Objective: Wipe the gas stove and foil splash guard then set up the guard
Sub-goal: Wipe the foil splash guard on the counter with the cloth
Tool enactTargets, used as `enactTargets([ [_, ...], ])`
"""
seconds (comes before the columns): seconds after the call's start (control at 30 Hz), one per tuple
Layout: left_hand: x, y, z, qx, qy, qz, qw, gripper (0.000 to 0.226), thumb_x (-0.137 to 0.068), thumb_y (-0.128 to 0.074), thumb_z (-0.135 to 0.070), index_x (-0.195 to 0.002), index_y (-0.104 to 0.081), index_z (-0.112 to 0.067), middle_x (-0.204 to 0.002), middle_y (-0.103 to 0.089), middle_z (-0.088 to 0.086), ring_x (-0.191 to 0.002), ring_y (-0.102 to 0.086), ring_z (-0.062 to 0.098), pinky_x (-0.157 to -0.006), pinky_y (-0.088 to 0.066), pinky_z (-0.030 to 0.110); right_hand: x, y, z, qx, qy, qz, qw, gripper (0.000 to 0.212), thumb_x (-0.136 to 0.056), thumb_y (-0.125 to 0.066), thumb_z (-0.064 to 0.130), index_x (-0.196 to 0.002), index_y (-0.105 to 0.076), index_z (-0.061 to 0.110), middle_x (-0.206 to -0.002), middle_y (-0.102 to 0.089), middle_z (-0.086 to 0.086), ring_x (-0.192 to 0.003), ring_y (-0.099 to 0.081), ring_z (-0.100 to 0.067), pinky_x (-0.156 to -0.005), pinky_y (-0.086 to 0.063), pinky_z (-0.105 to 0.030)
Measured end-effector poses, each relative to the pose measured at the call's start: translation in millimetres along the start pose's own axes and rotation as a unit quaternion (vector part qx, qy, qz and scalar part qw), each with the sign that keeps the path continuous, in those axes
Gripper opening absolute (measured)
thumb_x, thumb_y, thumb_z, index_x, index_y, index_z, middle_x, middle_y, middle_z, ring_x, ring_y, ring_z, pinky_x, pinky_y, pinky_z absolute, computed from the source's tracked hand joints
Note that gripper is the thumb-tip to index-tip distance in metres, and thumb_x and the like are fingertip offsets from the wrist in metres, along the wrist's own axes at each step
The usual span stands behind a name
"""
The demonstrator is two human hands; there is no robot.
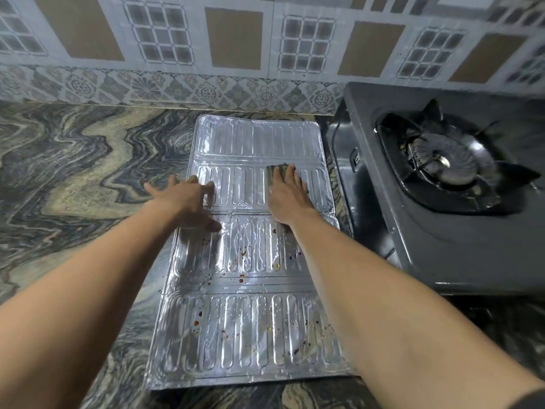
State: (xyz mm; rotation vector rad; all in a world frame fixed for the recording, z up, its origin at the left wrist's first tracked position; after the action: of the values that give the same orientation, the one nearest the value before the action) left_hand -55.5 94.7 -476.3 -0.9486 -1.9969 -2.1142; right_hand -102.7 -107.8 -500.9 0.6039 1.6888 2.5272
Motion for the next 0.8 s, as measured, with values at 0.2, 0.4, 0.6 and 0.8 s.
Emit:
enactTargets([
  [0.2,4.0,-0.2,1.7,0.033,-0.005,-0.001,0.999,0.105,-0.064,-0.075,-0.071,-0.152,-0.028,-0.041,-0.165,-0.01,-0.005,-0.151,-0.002,0.041,-0.106,-0.002,0.08,3.4,8.9,-32.5,0.02,-0.07,-0.012,0.997,0.071,-0.102,-0.037,0.016,-0.158,0.006,0.014,-0.162,0.018,-0.017,-0.151,0.009,-0.035,-0.121,0.002,-0.05],
  [0.4,5.4,1.6,-0.9,0.033,0.001,-0.001,0.999,0.108,-0.064,-0.074,-0.07,-0.154,-0.021,-0.042,-0.166,-0.005,-0.006,-0.151,0.001,0.04,-0.106,0.001,0.079,14.8,12.1,-42.8,0.001,-0.111,-0.029,0.993,0.068,-0.103,-0.041,0.012,-0.158,-0.002,0.009,-0.161,0.01,-0.027,-0.15,0.0,-0.041,-0.122,-0.011,-0.049],
  [0.6,5.9,2.5,-2.2,0.027,0.004,0.0,1.0,0.108,-0.065,-0.074,-0.07,-0.154,-0.022,-0.041,-0.166,-0.006,-0.006,-0.151,0.0,0.04,-0.105,0.002,0.08,21.2,18.4,-44.1,0.026,-0.101,-0.027,0.994,0.064,-0.097,-0.042,-0.007,-0.156,-0.019,0.005,-0.159,-0.009,-0.032,-0.144,-0.024,-0.045,-0.111,-0.033,-0.055],
  [0.8,5.0,1.9,-1.5,0.018,0.007,0.001,1.0,0.107,-0.064,-0.073,-0.072,-0.154,-0.023,-0.041,-0.166,-0.008,-0.005,-0.151,-0.001,0.04,-0.104,0.003,0.081,33.2,12.4,-43.0,0.024,-0.096,-0.005,0.995,0.066,-0.094,-0.053,-0.002,-0.153,-0.025,0.003,-0.157,-0.016,-0.033,-0.142,-0.028,-0.046,-0.113,-0.033,-0.054],
])
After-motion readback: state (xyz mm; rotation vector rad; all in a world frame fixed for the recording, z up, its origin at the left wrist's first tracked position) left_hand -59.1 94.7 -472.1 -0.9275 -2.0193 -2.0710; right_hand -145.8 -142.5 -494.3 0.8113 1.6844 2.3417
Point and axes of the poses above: each hand's wrist, its own x-axis away from the middle knuckle, its own y-axis out of the back of the hand, z = x × y, the point moved 7 cm from there along -x, towards the middle knuckle
